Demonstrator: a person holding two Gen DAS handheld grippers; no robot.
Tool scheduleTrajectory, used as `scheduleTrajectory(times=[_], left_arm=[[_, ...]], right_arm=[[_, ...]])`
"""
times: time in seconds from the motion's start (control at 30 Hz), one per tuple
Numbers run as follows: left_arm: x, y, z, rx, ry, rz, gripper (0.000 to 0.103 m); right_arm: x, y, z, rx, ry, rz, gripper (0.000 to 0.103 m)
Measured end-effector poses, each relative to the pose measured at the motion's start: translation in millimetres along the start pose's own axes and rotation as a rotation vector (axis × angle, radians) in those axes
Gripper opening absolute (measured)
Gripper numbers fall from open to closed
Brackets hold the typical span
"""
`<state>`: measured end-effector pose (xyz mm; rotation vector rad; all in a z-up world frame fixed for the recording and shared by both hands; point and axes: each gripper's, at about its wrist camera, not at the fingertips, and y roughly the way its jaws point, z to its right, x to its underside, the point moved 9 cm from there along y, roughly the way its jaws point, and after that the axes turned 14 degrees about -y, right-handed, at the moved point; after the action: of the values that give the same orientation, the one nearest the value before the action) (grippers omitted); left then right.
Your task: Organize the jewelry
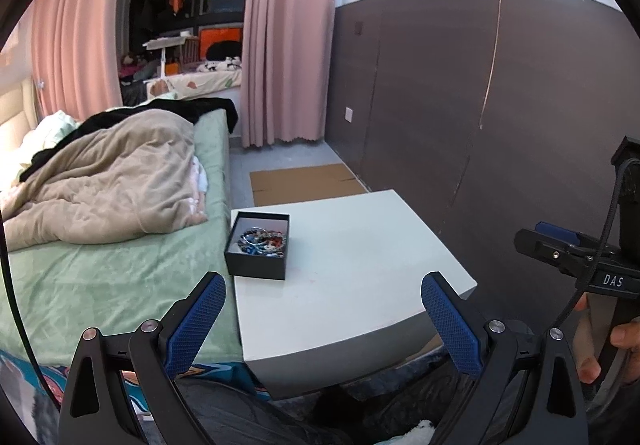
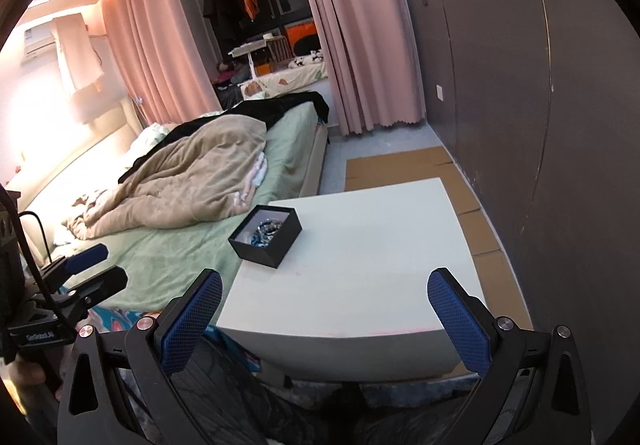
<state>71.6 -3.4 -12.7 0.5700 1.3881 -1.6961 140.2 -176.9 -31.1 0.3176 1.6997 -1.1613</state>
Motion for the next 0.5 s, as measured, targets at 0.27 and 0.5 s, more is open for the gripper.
scheduleTrajectory(times=[0.27, 0.5], left_arm=[[-5.4, -11.2, -2.0, 0.016, -0.003, 0.032, 0.098], [-4.9, -16.7, -3.0, 0.027, -0.008, 0.039, 0.101]], right_arm=[[-3.6, -6.3, -2.0, 0.004, 0.0, 0.016, 0.103], [0.7, -3.9, -6.9, -0.011, -0.002, -0.009, 0.103]])
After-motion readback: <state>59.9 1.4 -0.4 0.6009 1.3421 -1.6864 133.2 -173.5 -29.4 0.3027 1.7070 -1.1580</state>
